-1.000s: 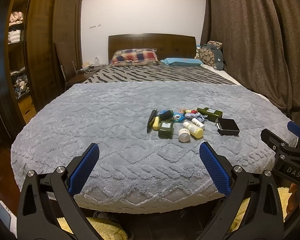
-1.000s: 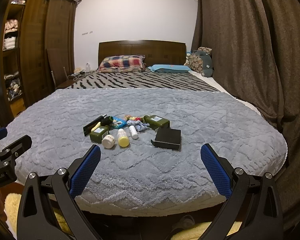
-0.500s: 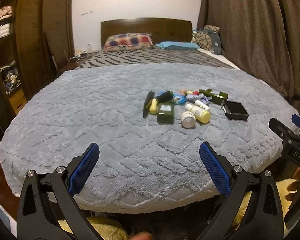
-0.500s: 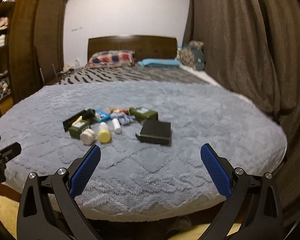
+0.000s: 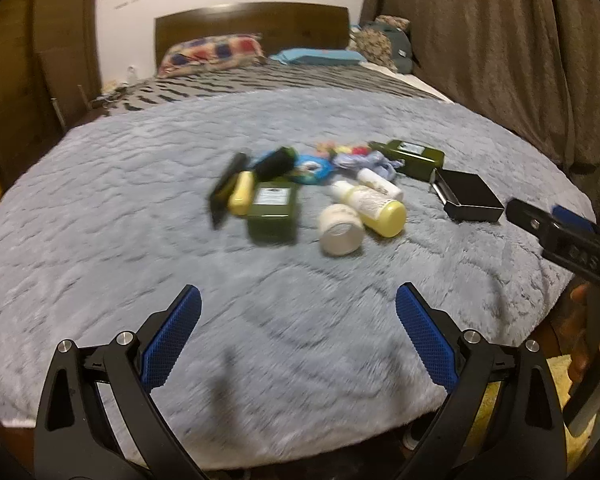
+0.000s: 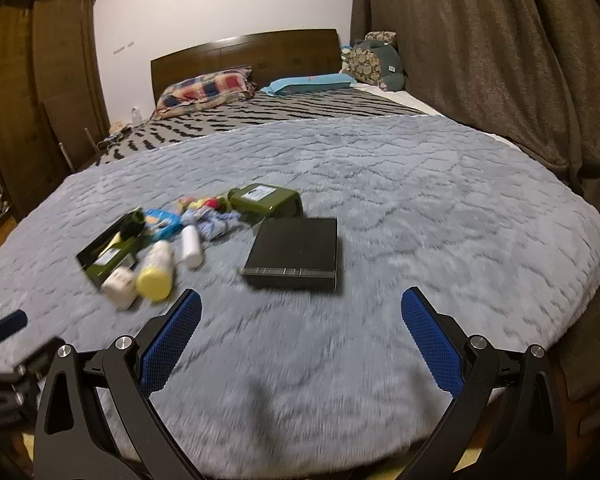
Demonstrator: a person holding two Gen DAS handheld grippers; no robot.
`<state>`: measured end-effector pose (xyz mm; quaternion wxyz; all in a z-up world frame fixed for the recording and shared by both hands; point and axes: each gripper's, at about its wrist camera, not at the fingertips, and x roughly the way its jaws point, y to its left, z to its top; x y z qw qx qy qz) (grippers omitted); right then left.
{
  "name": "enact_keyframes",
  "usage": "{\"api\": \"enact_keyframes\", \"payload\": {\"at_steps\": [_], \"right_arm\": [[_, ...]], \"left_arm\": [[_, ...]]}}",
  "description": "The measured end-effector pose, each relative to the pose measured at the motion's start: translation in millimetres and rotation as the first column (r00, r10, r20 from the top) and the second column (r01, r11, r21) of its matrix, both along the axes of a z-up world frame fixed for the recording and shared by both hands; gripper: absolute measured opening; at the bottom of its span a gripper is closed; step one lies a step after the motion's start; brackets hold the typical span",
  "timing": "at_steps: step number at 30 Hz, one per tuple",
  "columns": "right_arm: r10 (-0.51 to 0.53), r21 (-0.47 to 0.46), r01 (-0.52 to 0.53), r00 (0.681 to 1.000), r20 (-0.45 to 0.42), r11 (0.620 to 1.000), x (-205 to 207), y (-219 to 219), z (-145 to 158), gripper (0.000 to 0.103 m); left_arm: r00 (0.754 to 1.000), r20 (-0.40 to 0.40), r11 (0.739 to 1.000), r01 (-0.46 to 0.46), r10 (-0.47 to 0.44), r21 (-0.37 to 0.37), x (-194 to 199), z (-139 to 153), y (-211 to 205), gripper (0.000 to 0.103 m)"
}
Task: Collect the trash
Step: 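Grasp the white round jar with the left tool while the right tool grasps the black square case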
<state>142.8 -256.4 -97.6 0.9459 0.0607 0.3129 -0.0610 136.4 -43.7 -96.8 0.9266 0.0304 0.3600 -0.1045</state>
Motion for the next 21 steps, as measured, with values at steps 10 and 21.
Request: {"api": "enact_keyframes", "payload": {"at_steps": [10,21], "right_arm": [[-0.005,-0.047,0.002,0.999,-0.053,0.999,64.9,1.9,-14.6,0.100],[-0.020,0.020,0.022,0.994,-0.110,1.000,94.8,-13.0,-40.5,0.080]], "left_arm": [[0.999,-0.029,1.000,0.014,-0.013,0.006,43.1,-17.5,-21.0,0.086],[0.998,-0.038,0.999,0.042,-0.041,0.023,68.8,-26.6,-32.4,0.043]]}}
